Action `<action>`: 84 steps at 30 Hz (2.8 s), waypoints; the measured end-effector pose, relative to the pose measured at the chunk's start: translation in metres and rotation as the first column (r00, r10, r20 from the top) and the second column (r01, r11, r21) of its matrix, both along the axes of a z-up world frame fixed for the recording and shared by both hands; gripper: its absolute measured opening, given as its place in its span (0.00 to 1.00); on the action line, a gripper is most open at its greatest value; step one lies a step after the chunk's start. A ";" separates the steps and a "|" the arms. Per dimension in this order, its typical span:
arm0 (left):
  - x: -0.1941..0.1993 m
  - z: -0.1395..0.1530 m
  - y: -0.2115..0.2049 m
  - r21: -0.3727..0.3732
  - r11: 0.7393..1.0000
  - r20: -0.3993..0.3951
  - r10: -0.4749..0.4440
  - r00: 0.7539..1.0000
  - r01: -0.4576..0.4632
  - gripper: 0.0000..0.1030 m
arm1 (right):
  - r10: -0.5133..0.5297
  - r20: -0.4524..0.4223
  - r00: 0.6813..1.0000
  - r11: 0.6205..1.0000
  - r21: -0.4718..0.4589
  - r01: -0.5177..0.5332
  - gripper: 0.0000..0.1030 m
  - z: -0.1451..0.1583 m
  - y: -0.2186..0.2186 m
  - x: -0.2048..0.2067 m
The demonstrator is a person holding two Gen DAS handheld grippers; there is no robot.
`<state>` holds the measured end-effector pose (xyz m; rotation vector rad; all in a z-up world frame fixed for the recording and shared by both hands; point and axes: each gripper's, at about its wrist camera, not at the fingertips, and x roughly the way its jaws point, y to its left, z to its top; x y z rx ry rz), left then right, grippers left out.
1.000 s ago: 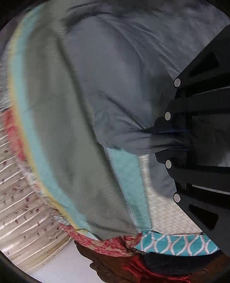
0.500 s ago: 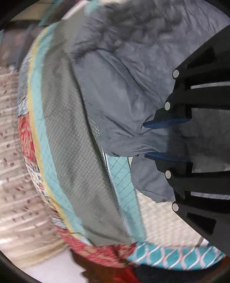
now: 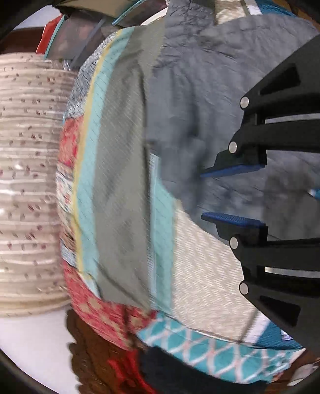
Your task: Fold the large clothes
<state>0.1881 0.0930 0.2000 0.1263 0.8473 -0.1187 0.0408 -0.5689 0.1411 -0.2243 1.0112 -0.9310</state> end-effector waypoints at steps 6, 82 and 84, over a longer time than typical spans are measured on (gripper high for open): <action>-0.060 -0.055 0.078 -0.014 0.992 -0.099 0.125 0.987 -0.127 0.09 | 0.221 0.252 0.942 0.944 0.187 -0.271 0.56 0.006 0.097 -0.014; -0.094 -0.168 0.023 -0.103 0.995 -0.083 -0.028 0.996 0.019 0.09 | 0.596 0.428 0.680 0.441 0.533 -0.722 0.62 -0.077 0.429 0.288; -0.098 -0.165 0.031 -0.133 0.991 -0.095 -0.006 0.995 -0.007 0.09 | 0.534 0.245 0.809 0.650 0.492 -0.578 0.64 -0.106 0.368 0.297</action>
